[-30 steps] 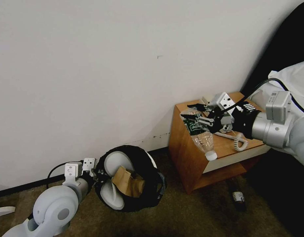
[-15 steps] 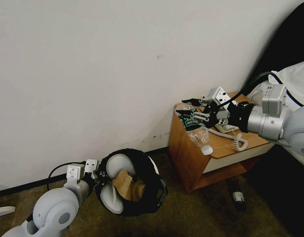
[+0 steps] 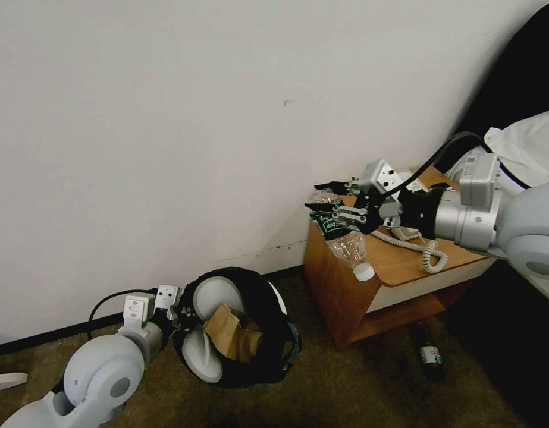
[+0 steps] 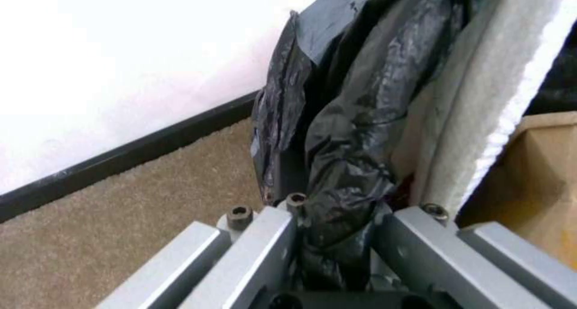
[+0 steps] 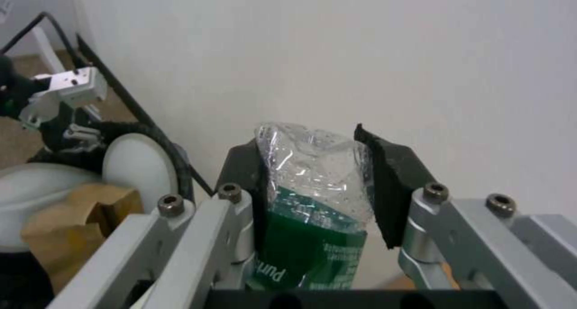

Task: Pick up the trash bin, then pick up the garbage from the floor and place it into the trash bin.

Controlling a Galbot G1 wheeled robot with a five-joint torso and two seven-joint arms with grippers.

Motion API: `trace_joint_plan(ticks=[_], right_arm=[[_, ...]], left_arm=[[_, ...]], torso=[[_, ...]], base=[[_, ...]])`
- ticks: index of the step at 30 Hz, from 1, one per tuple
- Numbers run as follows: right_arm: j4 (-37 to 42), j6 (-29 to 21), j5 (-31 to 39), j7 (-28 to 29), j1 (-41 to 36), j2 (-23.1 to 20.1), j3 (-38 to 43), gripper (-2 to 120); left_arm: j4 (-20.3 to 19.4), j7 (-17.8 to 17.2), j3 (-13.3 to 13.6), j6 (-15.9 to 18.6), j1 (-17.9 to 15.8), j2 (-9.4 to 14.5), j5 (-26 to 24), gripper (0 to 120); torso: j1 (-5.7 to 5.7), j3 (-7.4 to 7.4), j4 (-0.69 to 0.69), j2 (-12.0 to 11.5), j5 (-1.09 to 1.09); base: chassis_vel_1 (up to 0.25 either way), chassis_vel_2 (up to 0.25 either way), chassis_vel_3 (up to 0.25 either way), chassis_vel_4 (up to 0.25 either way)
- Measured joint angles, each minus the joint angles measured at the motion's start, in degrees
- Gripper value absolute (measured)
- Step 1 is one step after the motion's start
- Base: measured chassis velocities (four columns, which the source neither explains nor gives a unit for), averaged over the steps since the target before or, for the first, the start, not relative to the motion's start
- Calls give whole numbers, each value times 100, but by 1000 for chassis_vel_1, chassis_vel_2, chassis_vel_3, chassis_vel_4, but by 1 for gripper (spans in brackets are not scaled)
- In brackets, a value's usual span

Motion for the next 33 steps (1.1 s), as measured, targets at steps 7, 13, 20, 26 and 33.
trace_joint_plan(ticks=[7,13,20,26,33], right_arm=[[-142,60,6,-37,-93,-230,55,32],[-345,63,-71,-143,-210,-349,65,32],[-621,144,-151,-206,-483,-688,158,32],[-733,222,-157,-271,-669,-966,203,32],[-874,331,-110,-390,-839,-1405,265,32]], left_arm=[[58,60,-3,0,-32,18,-1,0],[96,85,-3,0,-37,-16,-2,0],[180,130,39,0,-74,-22,-8,0],[257,132,62,0,-132,2,-10,0],[287,90,81,0,-144,201,-15,0]], torso=[[0,0,1,0,0],[0,0,0,0,0],[0,0,0,0,0],[0,0,0,0,0],[0,0,0,0,0]], base=[[0,0,0,0],[0,0,0,0],[0,0,0,0],[0,0,0,0],[0,0,0,0]])
